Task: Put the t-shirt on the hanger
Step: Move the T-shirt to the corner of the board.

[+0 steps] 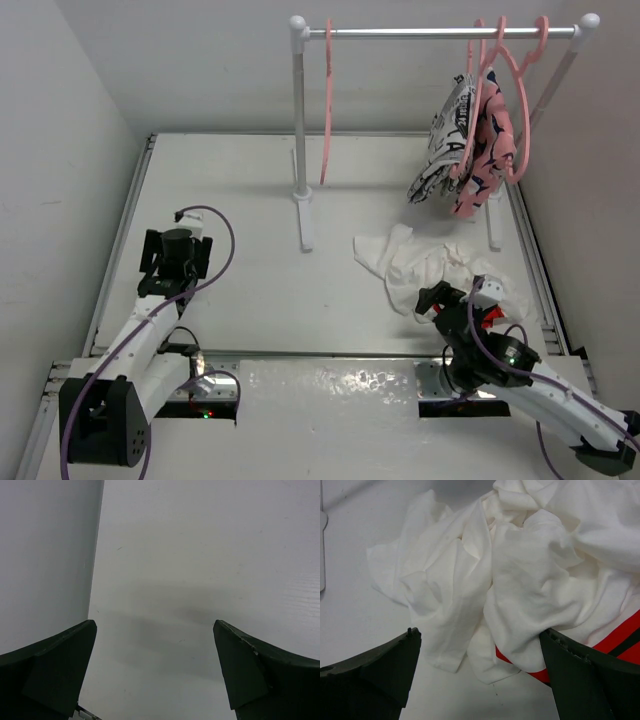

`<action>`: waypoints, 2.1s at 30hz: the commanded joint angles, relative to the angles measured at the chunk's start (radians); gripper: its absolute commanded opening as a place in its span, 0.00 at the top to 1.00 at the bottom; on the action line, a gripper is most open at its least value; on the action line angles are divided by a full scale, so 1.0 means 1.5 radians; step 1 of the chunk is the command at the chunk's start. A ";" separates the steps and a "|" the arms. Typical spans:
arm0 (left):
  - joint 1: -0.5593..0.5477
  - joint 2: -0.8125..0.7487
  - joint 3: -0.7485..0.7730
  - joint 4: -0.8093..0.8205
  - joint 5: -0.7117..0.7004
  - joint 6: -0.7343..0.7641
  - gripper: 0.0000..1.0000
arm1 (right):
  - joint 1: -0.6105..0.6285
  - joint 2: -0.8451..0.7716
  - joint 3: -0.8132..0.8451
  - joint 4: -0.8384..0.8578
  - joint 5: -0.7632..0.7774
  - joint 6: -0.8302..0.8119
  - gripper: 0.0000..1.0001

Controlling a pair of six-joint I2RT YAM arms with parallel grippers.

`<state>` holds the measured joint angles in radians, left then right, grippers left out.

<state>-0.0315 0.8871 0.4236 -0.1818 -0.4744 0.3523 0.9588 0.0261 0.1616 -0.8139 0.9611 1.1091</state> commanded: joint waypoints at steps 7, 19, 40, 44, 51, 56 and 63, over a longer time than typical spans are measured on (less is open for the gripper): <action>0.008 0.009 0.082 -0.047 0.095 0.045 0.00 | 0.001 0.259 0.092 -0.098 0.078 0.053 0.10; 0.004 0.011 0.154 -0.105 0.210 0.013 0.00 | -0.002 0.590 0.164 0.170 0.078 -0.235 0.06; 0.003 0.006 0.153 -0.102 0.220 0.003 0.01 | -0.136 0.778 0.175 0.385 -0.371 -0.474 1.00; 0.003 0.004 0.156 -0.103 0.221 0.004 0.01 | 0.034 0.869 0.258 0.395 -0.401 -0.572 1.00; 0.002 0.007 0.167 -0.119 0.255 0.021 0.07 | 0.223 0.985 0.442 0.422 -0.438 -0.680 0.83; -0.027 0.006 0.190 -0.199 0.422 0.075 0.09 | 0.231 0.981 0.496 0.365 -0.417 -0.653 0.24; -0.164 0.032 0.245 -0.298 0.552 0.131 0.21 | 0.234 0.749 0.373 0.343 -0.358 -0.508 0.19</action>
<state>-0.2047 0.9169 0.7372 -0.5537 0.2089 0.4927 1.3052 1.2907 0.7757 -0.2543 0.3500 0.2138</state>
